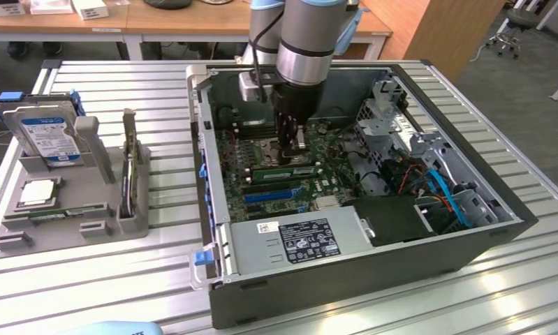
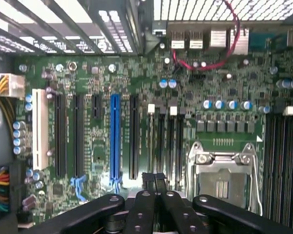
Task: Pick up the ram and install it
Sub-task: 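Press down the ram until it locks into place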
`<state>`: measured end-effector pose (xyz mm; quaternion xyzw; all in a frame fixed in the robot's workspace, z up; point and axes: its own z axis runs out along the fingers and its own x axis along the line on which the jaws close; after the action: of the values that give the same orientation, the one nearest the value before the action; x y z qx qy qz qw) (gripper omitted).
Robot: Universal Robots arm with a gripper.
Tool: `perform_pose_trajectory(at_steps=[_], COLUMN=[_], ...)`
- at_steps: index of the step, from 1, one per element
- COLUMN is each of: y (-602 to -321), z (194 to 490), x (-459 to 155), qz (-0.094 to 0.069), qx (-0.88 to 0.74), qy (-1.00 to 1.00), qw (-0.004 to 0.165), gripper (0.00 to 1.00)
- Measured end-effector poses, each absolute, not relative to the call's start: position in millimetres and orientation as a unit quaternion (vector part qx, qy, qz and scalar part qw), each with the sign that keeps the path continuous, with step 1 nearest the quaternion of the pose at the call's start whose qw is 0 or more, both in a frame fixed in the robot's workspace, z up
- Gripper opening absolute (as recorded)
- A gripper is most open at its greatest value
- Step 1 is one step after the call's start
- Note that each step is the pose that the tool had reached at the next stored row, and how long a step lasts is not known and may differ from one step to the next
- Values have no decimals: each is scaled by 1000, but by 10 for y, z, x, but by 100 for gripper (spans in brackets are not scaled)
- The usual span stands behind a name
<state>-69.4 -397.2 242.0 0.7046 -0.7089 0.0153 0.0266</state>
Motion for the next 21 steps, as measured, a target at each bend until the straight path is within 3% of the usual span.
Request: perform_pose_trajectory(at_steps=[21], y=[-3986], z=[2419], x=[-834], qz=[15], qx=[705], qy=[-709], qw=[27], gripper=[10])
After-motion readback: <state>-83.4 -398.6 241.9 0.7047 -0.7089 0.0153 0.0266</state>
